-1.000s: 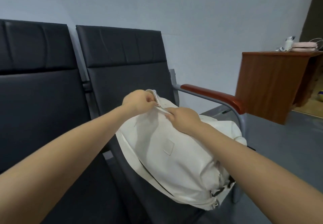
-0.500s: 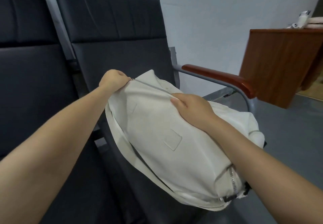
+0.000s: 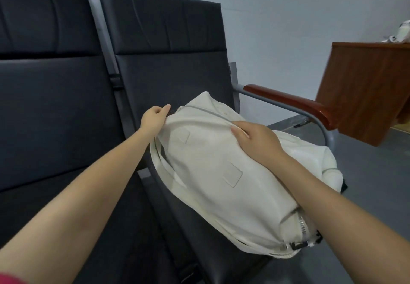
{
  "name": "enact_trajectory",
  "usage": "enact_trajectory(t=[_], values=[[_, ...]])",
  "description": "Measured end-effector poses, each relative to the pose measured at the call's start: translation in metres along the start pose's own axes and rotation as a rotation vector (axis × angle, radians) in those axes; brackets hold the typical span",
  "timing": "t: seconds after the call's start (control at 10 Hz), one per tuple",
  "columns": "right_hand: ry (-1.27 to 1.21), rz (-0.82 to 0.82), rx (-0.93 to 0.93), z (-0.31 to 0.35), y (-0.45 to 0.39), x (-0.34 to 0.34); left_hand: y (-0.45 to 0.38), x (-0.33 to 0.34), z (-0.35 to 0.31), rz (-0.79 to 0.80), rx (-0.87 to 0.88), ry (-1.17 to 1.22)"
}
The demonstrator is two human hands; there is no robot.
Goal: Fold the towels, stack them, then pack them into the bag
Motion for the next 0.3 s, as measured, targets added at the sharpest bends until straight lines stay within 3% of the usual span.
enact_trajectory(t=[0.1, 0.2, 0.3], values=[[0.047, 0.007, 0.034, 0.006, 0.003, 0.002, 0.030, -0.028, -0.011, 0.170, 0.080, -0.133], [0.128, -0.015, 0.064, 0.021, 0.013, -0.004, 0.077, -0.066, -0.030, 0.234, 0.236, -0.196], [0.224, -0.185, -0.033, 0.027, 0.060, -0.006, 0.154, -0.119, -0.023, 0.355, 0.402, -0.272]])
Point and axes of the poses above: each hand's wrist, its own y-axis away from the middle knuckle, its own x-axis out of the palm, z = x × y, the point moved 1 cm from there along -y, towards the middle knuckle, and after that the axes turned 7 degrees about x, right-handed, at the moved point
